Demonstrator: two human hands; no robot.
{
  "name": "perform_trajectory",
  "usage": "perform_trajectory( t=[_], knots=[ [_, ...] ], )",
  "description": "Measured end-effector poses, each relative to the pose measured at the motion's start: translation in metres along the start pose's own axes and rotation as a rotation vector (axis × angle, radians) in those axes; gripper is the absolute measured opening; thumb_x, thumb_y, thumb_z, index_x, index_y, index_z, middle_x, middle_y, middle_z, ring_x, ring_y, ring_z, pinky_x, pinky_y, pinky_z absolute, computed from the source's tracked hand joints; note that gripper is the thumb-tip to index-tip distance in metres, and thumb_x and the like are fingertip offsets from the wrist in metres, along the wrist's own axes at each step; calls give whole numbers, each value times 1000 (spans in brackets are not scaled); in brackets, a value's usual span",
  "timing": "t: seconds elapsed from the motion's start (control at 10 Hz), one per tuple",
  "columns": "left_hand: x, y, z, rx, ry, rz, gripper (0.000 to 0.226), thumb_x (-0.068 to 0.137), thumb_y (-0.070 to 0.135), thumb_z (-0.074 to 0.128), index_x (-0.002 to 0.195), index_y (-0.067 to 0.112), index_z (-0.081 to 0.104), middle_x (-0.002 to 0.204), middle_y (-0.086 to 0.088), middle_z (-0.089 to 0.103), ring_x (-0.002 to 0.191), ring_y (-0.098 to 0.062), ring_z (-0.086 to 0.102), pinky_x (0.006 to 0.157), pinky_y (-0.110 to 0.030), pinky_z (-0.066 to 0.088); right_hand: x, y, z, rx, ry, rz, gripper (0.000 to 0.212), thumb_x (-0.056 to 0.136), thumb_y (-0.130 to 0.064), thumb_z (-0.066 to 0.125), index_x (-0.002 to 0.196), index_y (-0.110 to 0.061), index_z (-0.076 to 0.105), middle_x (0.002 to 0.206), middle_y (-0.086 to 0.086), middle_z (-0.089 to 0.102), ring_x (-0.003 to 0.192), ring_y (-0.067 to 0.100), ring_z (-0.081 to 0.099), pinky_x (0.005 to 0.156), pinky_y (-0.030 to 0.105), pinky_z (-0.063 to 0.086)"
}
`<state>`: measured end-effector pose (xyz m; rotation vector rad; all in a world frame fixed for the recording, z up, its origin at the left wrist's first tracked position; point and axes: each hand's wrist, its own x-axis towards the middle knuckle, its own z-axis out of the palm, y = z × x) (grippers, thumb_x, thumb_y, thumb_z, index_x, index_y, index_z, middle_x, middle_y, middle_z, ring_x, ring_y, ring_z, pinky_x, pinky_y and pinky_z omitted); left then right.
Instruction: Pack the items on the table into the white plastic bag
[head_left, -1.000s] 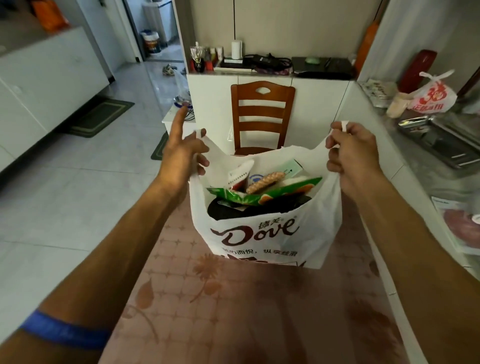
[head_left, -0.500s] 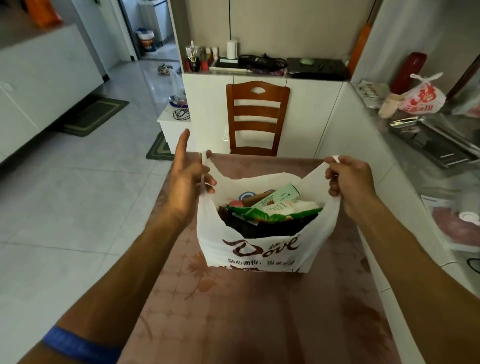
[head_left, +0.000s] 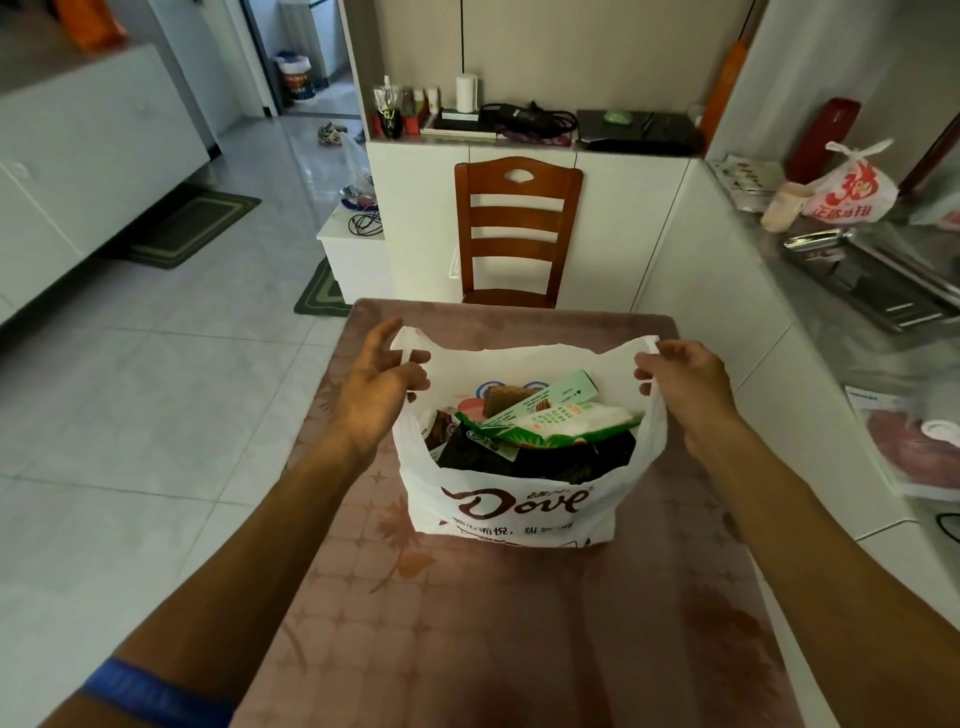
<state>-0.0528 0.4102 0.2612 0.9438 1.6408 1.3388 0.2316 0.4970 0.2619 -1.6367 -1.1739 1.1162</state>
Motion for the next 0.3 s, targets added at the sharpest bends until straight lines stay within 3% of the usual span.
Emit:
perform_trajectory(
  t=[0.1,0.2,0.3],
  knots=[
    [-10,-3,-5,11,27,-3,58,92,3,57,141,29,40,124,-6,60,110,-29,60,71,-24,53,-5,2,-1,-14,-1,-48,37,86,-26,66,120,-18,55,110,0,62,93,21,60,64,26,46],
    [-22,-3,-9,84,51,49,57,93,7,58,142,28,39,128,-5,58,109,-24,58,68,-18,48,-12,3,-1,-30,-7,-73,39,86,-28,65,122,-19,53,113,-1,59,94,19,57,61,24,44],
    [-34,4,-15,164,104,109,56,94,11,60,143,27,40,127,-1,56,108,-19,56,70,-15,44,-18,-3,-2,-51,2,-104,42,86,-30,65,125,-21,52,120,0,59,99,21,57,69,28,46]
  ],
)
